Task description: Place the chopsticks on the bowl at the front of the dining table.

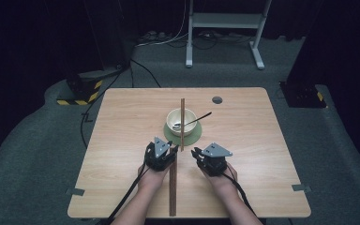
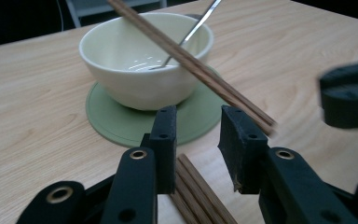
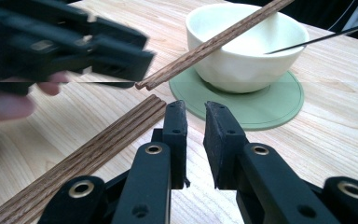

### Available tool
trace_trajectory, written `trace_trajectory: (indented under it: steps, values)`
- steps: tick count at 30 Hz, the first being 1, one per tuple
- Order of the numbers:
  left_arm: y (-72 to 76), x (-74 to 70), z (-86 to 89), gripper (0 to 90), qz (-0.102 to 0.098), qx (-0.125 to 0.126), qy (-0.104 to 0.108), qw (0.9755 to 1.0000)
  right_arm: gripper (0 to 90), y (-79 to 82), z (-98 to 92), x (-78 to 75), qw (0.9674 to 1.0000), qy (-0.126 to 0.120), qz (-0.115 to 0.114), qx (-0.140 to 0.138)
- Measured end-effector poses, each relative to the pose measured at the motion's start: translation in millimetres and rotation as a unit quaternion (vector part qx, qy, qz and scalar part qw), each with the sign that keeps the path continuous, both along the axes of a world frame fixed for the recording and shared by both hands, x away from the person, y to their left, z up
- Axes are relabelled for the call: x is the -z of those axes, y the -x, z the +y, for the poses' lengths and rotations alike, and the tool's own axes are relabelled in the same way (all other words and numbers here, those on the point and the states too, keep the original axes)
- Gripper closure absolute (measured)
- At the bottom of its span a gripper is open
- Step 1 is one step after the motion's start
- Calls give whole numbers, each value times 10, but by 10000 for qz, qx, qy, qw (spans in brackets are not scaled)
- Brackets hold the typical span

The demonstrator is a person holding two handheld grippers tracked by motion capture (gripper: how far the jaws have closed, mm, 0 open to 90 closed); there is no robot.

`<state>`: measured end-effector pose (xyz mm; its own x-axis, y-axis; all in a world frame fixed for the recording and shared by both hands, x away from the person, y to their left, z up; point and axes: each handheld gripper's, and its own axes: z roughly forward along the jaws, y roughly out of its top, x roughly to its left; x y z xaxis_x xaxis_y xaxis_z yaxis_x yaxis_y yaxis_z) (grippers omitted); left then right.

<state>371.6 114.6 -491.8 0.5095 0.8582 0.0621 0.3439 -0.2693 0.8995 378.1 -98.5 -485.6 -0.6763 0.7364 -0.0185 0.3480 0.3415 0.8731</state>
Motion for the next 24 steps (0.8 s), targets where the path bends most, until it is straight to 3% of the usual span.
trace_trajectory:
  steps: [9,24]
  values:
    - [145,70,-76,655,-30,213,-266,9994,785,-5,-6,10,10000,32,-18,-41]
    - [146,61,-73,672,-85,244,-186,9995,785,-10,-8,12,10000,-39,45,-15]
